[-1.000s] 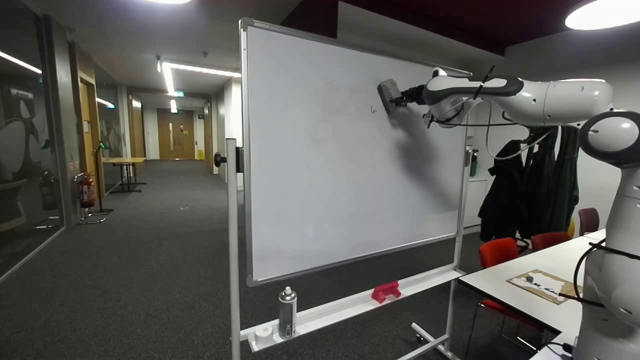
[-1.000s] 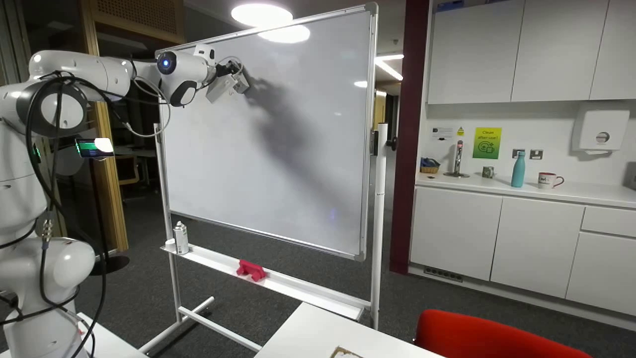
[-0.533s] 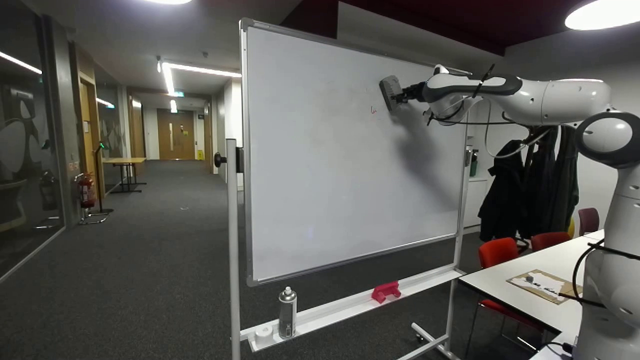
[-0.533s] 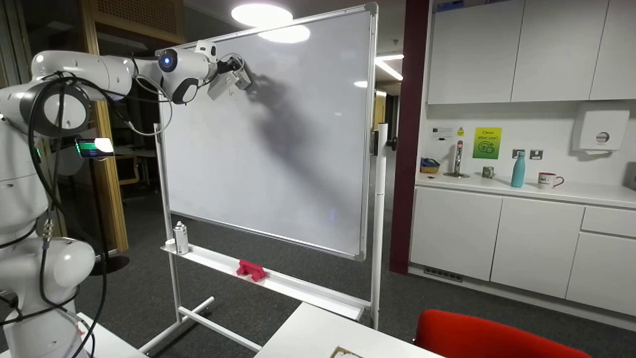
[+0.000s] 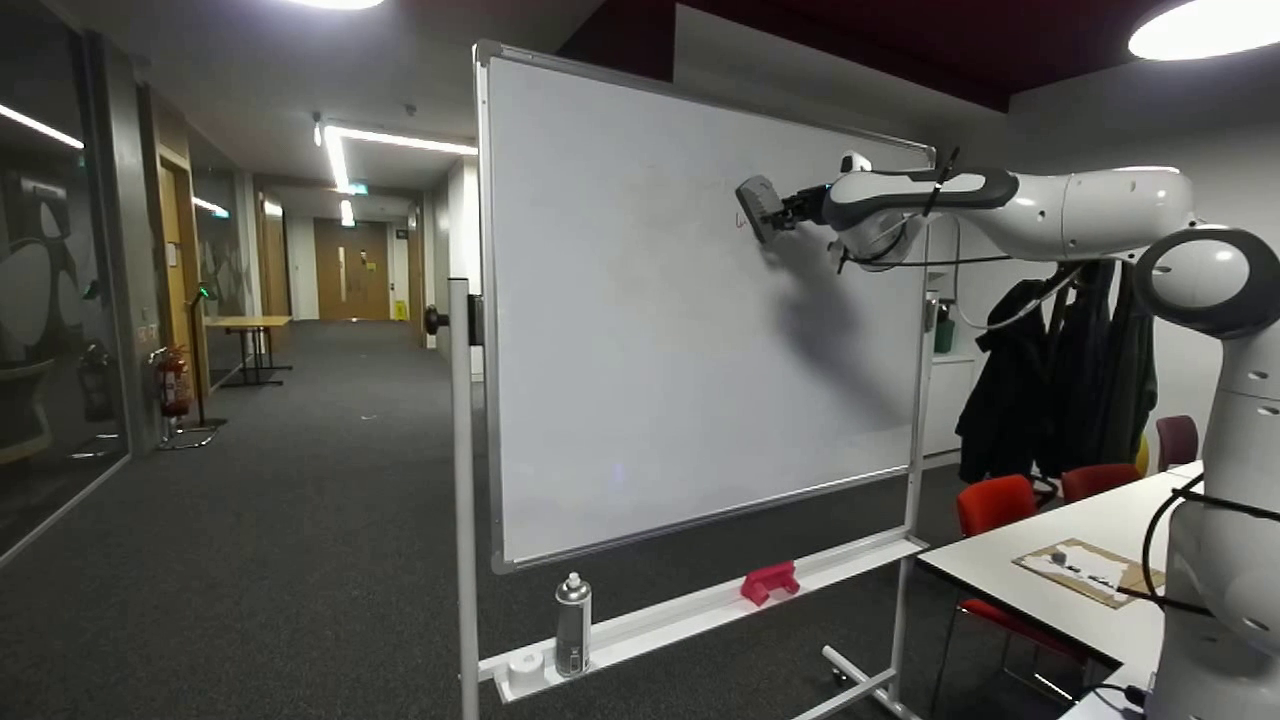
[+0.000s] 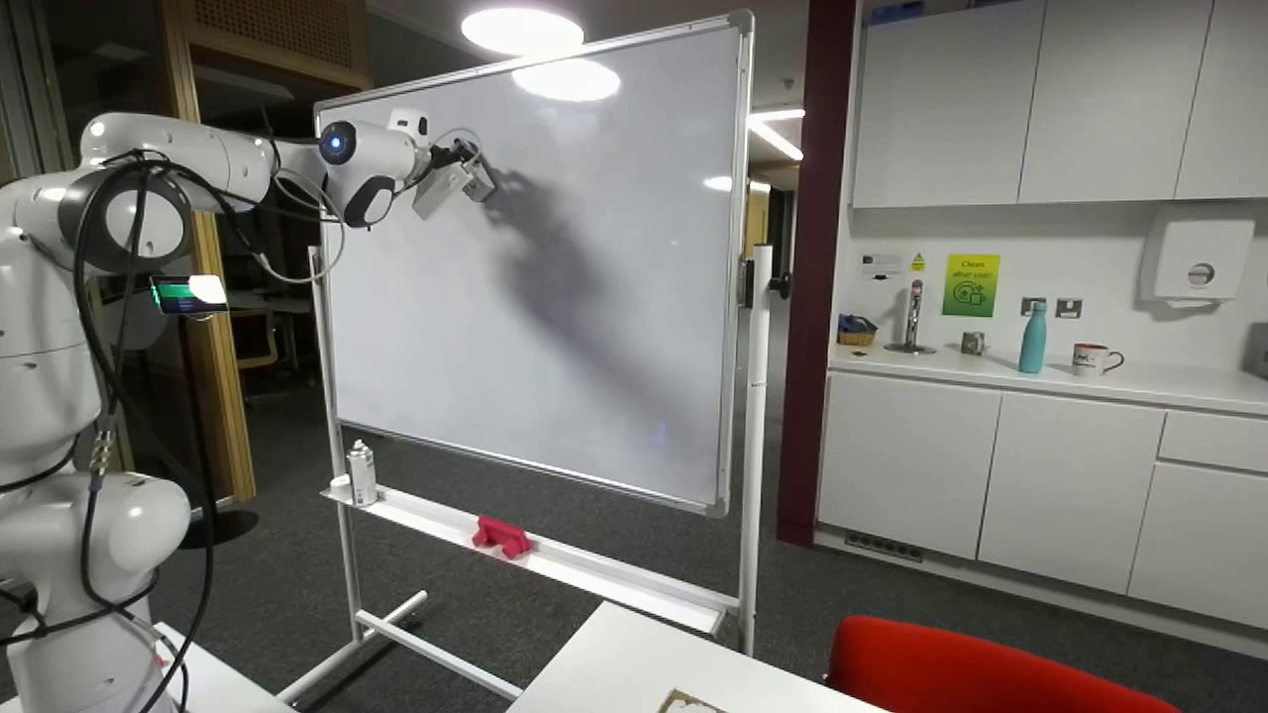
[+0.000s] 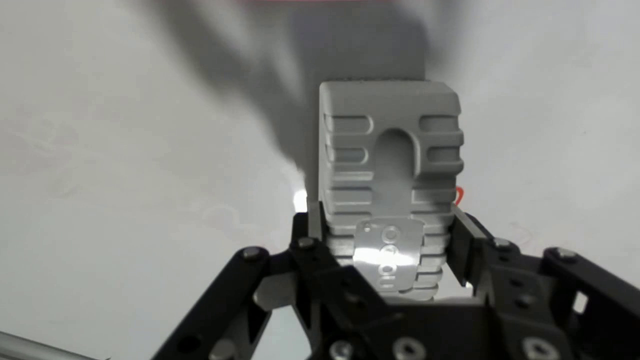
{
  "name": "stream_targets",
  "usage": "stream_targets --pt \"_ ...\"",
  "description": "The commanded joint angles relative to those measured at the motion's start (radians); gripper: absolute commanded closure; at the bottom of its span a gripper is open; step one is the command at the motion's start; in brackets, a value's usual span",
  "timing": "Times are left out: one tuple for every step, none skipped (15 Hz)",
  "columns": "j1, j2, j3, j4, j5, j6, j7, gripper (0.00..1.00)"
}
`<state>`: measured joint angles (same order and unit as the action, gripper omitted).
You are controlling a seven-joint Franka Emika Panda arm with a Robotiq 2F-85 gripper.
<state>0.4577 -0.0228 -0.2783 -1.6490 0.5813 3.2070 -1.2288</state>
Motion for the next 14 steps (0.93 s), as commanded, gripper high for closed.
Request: stream_targets --pt "0.009 0.054 0.014 -0.053 -0.028 0.023 -0.026 0.66" --pt "0.010 0.055 0.019 -0.068 -0.033 0.029 -0.033 0.66" --pt "0.009 0.057 0.024 -0.084 -0.038 0.038 -0.037 0.66" --pt "0.008 0.059 0.029 -0.096 -0.044 0.044 -0.040 0.66" --pt "0.006 0.060 0.033 -0.108 -0.048 0.048 -0.042 0.66" --pt "0.006 0.061 0.035 -0.116 -0.052 0.051 -0.043 0.66" --pt "0.006 0.061 0.035 -0.122 -0.057 0.052 -0.040 0.66" --pt "0.008 0.060 0.034 -0.122 -0.060 0.053 -0.038 0.66" --pt "0.008 0.056 0.033 -0.119 -0.065 0.051 -0.034 0.66" --pt "0.007 0.052 0.033 -0.110 -0.069 0.050 -0.030 0.66" --pt "0.006 0.042 0.034 -0.102 -0.073 0.044 -0.023 0.66" --pt "0.005 0.035 0.035 -0.096 -0.077 0.042 -0.017 0.66" --pt "0.004 0.031 0.036 -0.091 -0.080 0.043 -0.012 0.66" --pt "0.003 0.024 0.038 -0.085 -0.080 0.039 -0.004 0.66"
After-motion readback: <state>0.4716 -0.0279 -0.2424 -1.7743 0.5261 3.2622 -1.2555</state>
